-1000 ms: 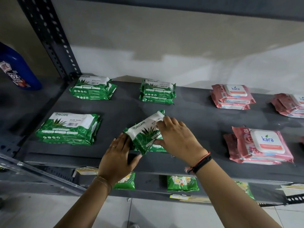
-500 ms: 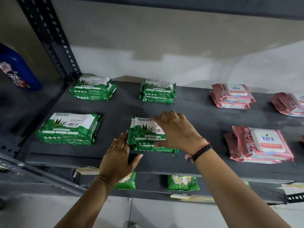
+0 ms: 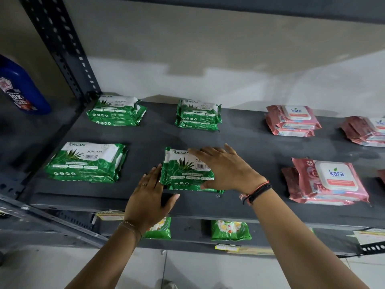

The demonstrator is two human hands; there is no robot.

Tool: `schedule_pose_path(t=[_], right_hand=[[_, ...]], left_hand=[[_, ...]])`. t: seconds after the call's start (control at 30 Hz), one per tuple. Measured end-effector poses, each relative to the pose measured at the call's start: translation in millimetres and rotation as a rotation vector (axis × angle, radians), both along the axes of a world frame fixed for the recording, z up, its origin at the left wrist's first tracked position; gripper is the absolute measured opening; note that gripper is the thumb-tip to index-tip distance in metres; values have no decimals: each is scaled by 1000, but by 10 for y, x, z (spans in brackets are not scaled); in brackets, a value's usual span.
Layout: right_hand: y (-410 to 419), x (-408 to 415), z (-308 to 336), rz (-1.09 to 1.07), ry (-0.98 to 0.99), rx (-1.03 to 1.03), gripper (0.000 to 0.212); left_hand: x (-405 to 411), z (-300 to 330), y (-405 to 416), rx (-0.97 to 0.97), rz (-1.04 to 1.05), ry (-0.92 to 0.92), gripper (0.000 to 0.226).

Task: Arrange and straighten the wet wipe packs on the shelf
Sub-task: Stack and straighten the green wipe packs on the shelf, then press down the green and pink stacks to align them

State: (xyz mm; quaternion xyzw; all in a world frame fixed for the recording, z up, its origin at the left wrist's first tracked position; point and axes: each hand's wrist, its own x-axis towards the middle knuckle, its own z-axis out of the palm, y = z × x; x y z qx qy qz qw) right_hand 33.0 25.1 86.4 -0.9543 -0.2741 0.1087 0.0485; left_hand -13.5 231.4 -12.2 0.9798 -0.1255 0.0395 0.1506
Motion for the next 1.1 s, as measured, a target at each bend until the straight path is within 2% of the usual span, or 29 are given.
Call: schedule_pose_path(t=[0.17, 0.23, 0.33, 0.47, 0.6, 0.77, 0.97, 1.03, 1.1], right_hand=[[-5, -2, -41, 1, 2, 14, 94], [-38, -10, -20, 2, 32, 31, 98], [-243, -32, 115, -61, 31, 93, 99], [-818, -124, 310, -227, -107, 155, 84], [-1394, -272, 306, -400, -176, 164, 65], [-1877, -363, 181, -510, -159, 113, 53], [-2187, -358, 5, -575, -117, 60, 51], [-2219, -365, -84, -572, -128, 66, 53], [-2231, -363, -158, -566, -177, 85, 65]], left_hand=[[4, -9, 15, 24, -41, 14, 79], [11, -10, 54, 2, -88, 23, 86], [-19, 78, 134, -128, -124, -18, 100], [-114, 399, 75, -346, -26, -159, 88], [121, 673, -299, -209, -28, -327, 70], [460, 743, -795, 10, -46, -295, 65], [562, 566, -943, 55, 13, -142, 79], [547, 493, -957, 99, 12, -141, 76], [536, 462, -972, 132, 27, -141, 69]])
